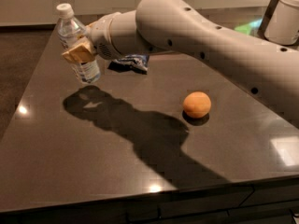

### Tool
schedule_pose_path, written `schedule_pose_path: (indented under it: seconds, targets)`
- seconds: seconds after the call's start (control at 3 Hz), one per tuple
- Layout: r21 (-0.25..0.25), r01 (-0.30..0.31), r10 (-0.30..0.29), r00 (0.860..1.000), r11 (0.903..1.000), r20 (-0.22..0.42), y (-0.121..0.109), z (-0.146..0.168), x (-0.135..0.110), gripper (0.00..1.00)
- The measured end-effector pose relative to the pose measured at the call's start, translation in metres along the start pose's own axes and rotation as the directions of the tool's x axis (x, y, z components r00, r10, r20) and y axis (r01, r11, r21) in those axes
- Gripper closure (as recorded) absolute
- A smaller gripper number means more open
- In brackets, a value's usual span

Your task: Move blue plastic bottle near blue chip bag

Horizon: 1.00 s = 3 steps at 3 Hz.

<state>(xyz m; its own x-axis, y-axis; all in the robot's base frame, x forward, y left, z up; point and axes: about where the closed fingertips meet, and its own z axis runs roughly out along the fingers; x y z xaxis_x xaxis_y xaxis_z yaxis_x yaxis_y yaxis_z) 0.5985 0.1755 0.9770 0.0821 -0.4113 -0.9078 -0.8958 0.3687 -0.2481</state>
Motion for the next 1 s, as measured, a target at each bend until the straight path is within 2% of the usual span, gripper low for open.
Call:
schedule_pose_path:
  seconds: [0.33, 0.67, 1.0]
  targets:
    - [0.059, -0.053, 0.053, 0.999, 0.9968, -0.001, -0.021, -0.024, 0.017, 1.0]
    - [0.101, -0.102, 0.102, 0.995, 0.9897, -0.002, -0.04, -0.039, 0.034, 1.0]
    - [0.125, -0.132, 0.134, 0.991, 0.9833, -0.003, -0.054, -0.046, 0.047, 1.0]
